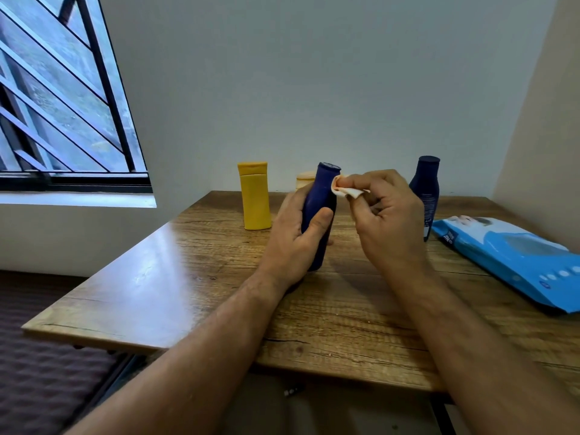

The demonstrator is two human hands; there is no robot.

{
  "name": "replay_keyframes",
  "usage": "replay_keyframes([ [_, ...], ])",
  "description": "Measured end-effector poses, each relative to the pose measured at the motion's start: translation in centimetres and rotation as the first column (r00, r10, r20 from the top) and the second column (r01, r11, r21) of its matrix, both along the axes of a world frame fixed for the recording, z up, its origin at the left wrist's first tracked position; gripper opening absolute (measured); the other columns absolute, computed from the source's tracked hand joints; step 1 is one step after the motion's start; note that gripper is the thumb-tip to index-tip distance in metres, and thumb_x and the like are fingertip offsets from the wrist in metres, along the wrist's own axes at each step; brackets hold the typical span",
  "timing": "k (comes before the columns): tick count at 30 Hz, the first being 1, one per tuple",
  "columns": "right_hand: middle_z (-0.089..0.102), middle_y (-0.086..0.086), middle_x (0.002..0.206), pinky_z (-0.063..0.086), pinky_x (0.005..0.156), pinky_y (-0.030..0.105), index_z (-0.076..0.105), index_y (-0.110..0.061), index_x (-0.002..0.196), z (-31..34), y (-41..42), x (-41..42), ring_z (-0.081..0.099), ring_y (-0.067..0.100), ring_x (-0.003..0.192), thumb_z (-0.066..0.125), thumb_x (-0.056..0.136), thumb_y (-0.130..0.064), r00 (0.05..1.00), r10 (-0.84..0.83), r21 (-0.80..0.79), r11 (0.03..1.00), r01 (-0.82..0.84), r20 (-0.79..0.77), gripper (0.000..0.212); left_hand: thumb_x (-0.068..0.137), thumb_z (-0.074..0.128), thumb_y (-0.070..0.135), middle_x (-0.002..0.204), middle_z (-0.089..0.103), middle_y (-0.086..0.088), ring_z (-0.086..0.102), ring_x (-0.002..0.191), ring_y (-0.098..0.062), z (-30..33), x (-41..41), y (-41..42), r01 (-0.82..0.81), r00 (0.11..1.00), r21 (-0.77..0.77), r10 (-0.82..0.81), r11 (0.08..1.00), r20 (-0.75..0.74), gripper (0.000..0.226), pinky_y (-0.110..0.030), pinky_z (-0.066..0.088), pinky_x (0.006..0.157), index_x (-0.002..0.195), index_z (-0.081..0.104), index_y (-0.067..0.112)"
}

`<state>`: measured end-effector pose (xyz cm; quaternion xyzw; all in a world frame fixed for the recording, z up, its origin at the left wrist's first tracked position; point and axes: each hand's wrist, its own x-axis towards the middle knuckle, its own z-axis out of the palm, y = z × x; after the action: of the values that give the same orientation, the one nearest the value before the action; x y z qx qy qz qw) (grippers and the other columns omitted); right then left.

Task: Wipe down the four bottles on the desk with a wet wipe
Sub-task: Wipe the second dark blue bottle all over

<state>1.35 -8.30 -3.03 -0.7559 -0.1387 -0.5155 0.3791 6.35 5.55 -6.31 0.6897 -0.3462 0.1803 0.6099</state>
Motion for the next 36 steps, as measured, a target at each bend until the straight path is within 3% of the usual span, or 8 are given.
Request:
replay_keyframes([
  [3, 0.067, -0.003, 0.097, 0.045, 0.06, 0.013, 0.075, -0.019, 0.1, 0.0, 0.0, -0.4, 0.059, 0.011, 0.074, 0.067, 0.087, -0.002, 0.998, 0.064, -0.087, 0.994, -0.064, -0.008, 0.022, 0.096, 0.054, 0.042, 0.117, 0.057, -0.012, 0.062, 0.101, -0.039, 0.1, 0.1, 0.3, 0.067, 0.998, -0.055, -0.067, 0.996, -0.002, 0.036, -0.064, 0.056, 0.082, 0.132, 0.052, 0.044],
  [6, 0.065, -0.005, 0.092, 0.04, 0.059, 0.009, 0.076, -0.015, 0.097, -0.2, 0.1, -0.4, 0.056, 0.004, 0.071, 0.067, 0.083, 0.001, 0.995, 0.078, -0.179, 0.98, -0.088, -0.06, 0.023, 0.098, 0.053, 0.039, 0.111, 0.061, -0.018, 0.059, 0.101, -0.049, 0.2, 0.1, 0.4, 0.131, 0.991, -0.088, -0.133, 0.988, -0.028, 0.033, -0.07, 0.051, 0.085, 0.131, 0.054, 0.044],
  [12, 0.068, -0.006, 0.095, 0.054, 0.064, 0.024, 0.071, -0.017, 0.108, 0.0, 0.0, -0.4, 0.063, 0.011, 0.078, 0.066, 0.091, -0.011, 0.998, 0.054, -0.016, 0.998, -0.055, -0.033, 0.018, 0.094, 0.056, 0.03, 0.097, 0.062, -0.004, 0.065, 0.076, -0.028, -0.1, -0.2, 0.7, 0.172, 0.981, -0.096, -0.179, 0.98, -0.074, 0.034, -0.044, 0.059, 0.059, 0.127, 0.052, 0.029],
  [16, 0.069, -0.008, 0.092, 0.049, 0.062, 0.015, 0.074, -0.019, 0.103, -0.2, 0.0, -0.6, 0.061, 0.007, 0.076, 0.071, 0.087, -0.011, 0.996, 0.047, -0.09, 0.994, -0.054, -0.075, 0.018, 0.082, 0.064, 0.014, 0.096, 0.063, -0.007, 0.067, 0.077, -0.034, -0.2, 0.0, 0.7, 0.044, 0.999, -0.023, -0.045, 0.999, -0.025, 0.047, -0.054, 0.061, 0.061, 0.125, 0.045, 0.022],
  [20, 0.069, -0.008, 0.089, 0.046, 0.065, 0.01, 0.075, -0.016, 0.096, -0.4, 0.1, -0.6, 0.061, 0.001, 0.077, 0.072, 0.083, -0.008, 0.992, 0.055, -0.196, 0.978, -0.076, -0.11, 0.016, 0.074, 0.07, 0.018, 0.094, 0.065, -0.005, 0.067, 0.077, -0.029, -0.2, 0.5, 0.7, -0.142, 0.988, 0.035, 0.139, 0.989, 0.065, 0.051, -0.053, 0.058, 0.067, 0.119, 0.047, 0.02],
  [26, 0.069, 0.0, 0.087, 0.05, 0.062, 0.018, 0.073, -0.011, 0.096, 0.1, -0.3, -0.7, 0.062, 0.008, 0.077, 0.063, 0.083, -0.003, 0.996, 0.034, -0.022, 0.999, -0.032, 0.078, 0.018, 0.065, 0.07, 0.01, 0.096, 0.062, 0.005, 0.067, 0.087, -0.024, -0.3, 1.0, 1.0, -0.326, 0.945, 0.153, 0.318, 0.933, 0.076, 0.053, -0.051, 0.06, 0.075, 0.106, 0.045, 0.033],
  [31, 0.067, -0.006, 0.086, 0.04, 0.063, 0.007, 0.077, -0.012, 0.098, -0.3, -0.1, -0.5, 0.055, -0.002, 0.072, 0.067, 0.082, -0.002, 0.998, 0.06, -0.131, 0.989, -0.063, -0.028, 0.022, 0.067, 0.07, 0.006, 0.092, 0.059, 0.01, 0.063, 0.082, -0.024, -0.3, 0.9, 0.9, -0.36, 0.931, 0.239, 0.33, 0.902, 0.156, 0.053, -0.049, 0.059, 0.072, 0.106, 0.044, 0.032],
  [36, 0.068, -0.005, 0.09, 0.045, 0.065, 0.008, 0.075, -0.019, 0.099, 0.0, -0.3, -0.3, 0.06, 0.003, 0.079, 0.068, 0.084, -0.004, 0.998, -0.011, -0.027, 1.0, 0.009, -0.068, 0.023, 0.064, 0.067, 0.012, 0.092, 0.059, 0.008, 0.065, 0.082, -0.026, -0.2, 1.2, 0.7, -0.325, 0.942, 0.245, 0.29, 0.913, 0.171, 0.051, -0.05, 0.059, 0.07, 0.105, 0.044, 0.032],
])
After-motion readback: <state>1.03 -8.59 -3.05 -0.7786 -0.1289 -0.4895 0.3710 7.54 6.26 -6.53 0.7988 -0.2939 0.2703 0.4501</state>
